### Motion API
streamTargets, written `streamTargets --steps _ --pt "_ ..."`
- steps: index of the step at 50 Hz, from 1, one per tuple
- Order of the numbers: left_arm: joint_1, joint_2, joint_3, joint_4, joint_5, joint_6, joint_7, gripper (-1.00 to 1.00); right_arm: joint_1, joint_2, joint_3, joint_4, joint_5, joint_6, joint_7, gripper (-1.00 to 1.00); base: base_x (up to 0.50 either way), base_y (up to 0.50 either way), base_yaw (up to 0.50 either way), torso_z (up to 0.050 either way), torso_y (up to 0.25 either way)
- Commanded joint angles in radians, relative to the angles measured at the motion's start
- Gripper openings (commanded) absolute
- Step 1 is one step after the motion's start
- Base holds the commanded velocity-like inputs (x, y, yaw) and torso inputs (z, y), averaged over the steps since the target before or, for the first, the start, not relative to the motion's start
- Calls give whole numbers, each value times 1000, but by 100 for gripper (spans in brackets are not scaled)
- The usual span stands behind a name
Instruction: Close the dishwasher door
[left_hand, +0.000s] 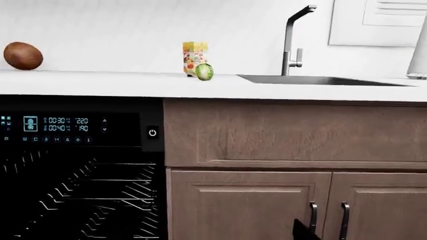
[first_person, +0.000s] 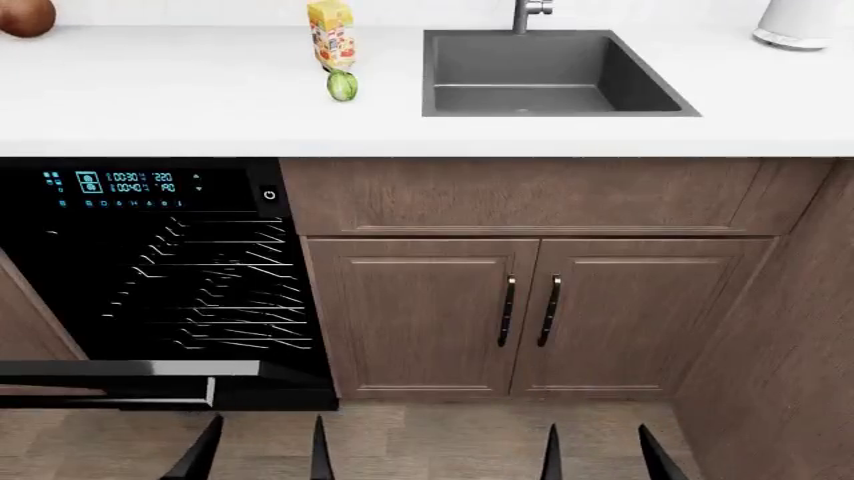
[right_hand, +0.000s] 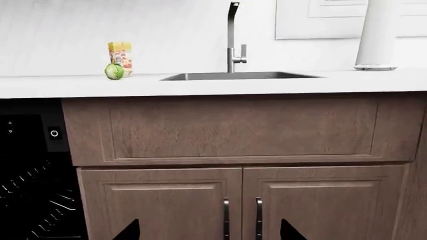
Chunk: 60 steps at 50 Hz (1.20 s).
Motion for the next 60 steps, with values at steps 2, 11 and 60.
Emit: streamTargets --steps 2,11,60 --pt "16 3 -42 -6 -66 26 -52 100 -27 12 -14 -2 -46 -72 23 100 0 0 0 0 0" --pt "17 -11 -8 16 -30 -3 -64 100 -27 13 -8 6 -48 -117 46 100 0 0 0 -44 96" --pt "2 -59 43 0 -31 -12 -97 100 -22 48 -35 14 -40 -130 97 100 0 0 0 -50 107"
